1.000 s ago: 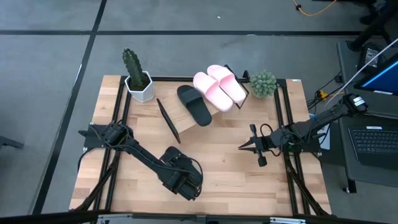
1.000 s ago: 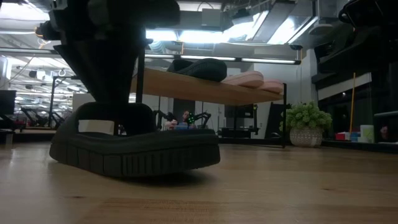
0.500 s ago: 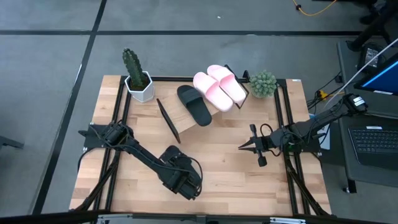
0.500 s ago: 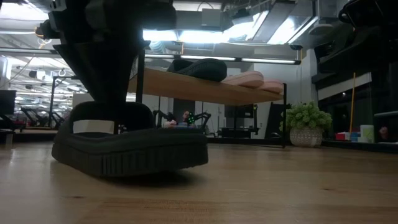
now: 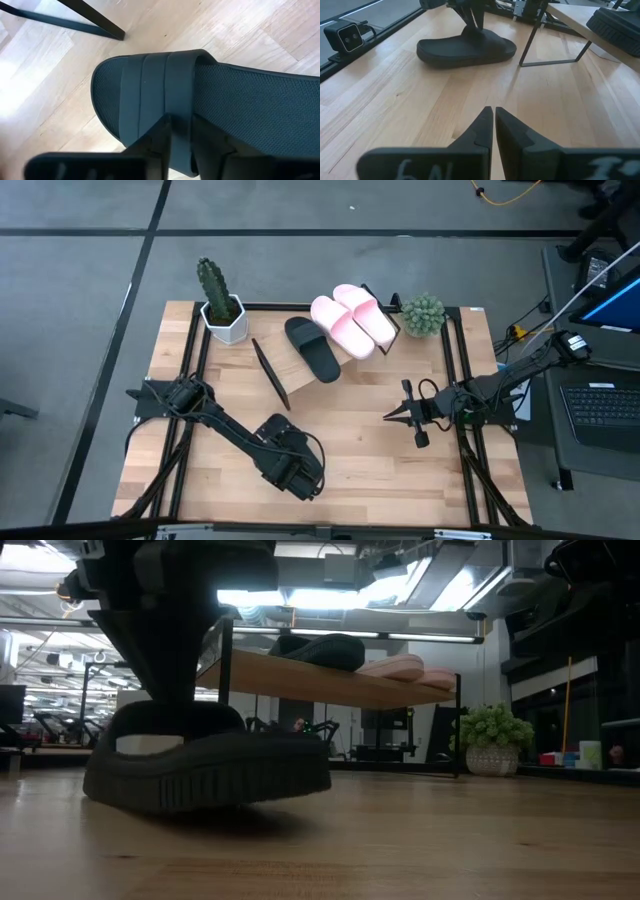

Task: Pick and place slides into the shelf
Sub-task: Put the black slides on the shelf

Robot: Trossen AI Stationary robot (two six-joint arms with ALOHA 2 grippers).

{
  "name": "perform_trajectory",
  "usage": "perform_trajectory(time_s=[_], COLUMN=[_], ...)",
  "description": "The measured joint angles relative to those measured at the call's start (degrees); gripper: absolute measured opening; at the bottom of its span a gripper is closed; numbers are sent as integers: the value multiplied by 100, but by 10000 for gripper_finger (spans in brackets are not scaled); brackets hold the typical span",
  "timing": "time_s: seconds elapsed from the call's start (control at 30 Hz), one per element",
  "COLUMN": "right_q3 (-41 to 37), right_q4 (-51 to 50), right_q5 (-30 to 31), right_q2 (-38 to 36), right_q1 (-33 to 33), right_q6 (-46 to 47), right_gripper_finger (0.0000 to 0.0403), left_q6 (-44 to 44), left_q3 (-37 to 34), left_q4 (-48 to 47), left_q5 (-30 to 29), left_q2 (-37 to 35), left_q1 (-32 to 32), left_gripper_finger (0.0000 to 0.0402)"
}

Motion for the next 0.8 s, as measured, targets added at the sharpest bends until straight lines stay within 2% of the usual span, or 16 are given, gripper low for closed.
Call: perform_trajectory(time_s=[0.23,0.8], right_q3=[-1,-1], right_q4=[0,24], right_q5=[0,0], right_q2=[0,0], right_q1=[1,1], right_q6=[0,0], right_gripper_finger=[23,23], left_q6=[0,4], left_q3=[4,13], left_q4=[8,-45], left_q5=[-14,-31], left_q2=[-9,-24], left_q1=[0,-180], left_gripper_finger=[8,1])
